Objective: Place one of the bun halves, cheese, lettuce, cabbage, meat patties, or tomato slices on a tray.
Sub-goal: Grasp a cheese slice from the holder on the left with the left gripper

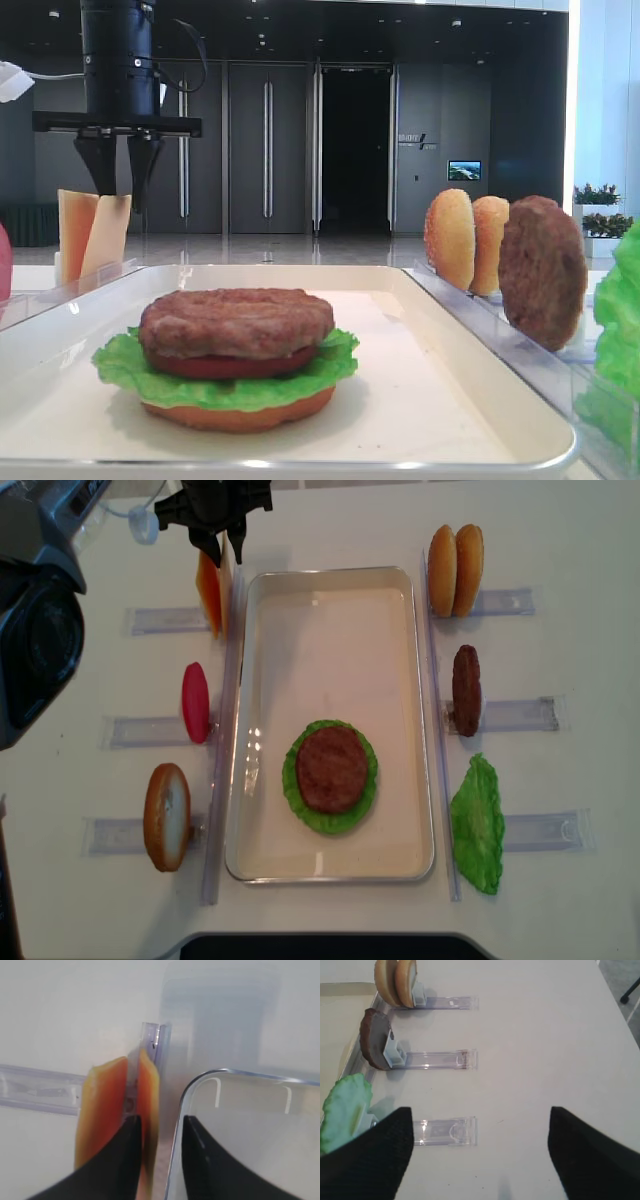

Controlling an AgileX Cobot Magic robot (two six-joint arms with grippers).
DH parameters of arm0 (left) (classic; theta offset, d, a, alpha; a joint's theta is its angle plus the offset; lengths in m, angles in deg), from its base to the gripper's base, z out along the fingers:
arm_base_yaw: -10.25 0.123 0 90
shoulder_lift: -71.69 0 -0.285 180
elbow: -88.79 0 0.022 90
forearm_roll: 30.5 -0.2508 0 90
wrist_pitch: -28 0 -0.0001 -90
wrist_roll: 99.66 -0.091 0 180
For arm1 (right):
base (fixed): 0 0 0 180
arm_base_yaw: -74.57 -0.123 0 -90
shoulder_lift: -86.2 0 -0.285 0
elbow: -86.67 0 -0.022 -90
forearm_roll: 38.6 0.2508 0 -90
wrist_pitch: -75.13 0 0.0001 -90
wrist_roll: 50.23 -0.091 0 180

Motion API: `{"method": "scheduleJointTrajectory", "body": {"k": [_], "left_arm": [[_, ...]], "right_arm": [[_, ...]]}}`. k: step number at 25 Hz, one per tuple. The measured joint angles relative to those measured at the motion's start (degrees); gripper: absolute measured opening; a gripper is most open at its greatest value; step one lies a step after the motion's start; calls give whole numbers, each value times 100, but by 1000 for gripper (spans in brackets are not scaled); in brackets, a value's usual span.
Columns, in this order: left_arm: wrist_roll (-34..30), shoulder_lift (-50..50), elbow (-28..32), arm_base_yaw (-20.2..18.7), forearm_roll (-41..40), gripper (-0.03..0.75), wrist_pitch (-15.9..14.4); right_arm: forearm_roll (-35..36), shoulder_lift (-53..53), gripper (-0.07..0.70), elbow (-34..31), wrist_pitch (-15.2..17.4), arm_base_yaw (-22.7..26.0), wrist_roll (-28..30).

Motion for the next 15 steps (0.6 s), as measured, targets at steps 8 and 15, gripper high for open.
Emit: {"method": "scheduleJointTrajectory", "body": {"k": [8, 15], "left_arm": [[-239, 0, 0, 0, 177, 134, 0], [-409, 0, 0, 0, 304, 18, 0]], "right_arm": [[2, 0, 556, 0, 0, 0, 0], [-2, 0, 556, 0, 0, 0, 0]]}}
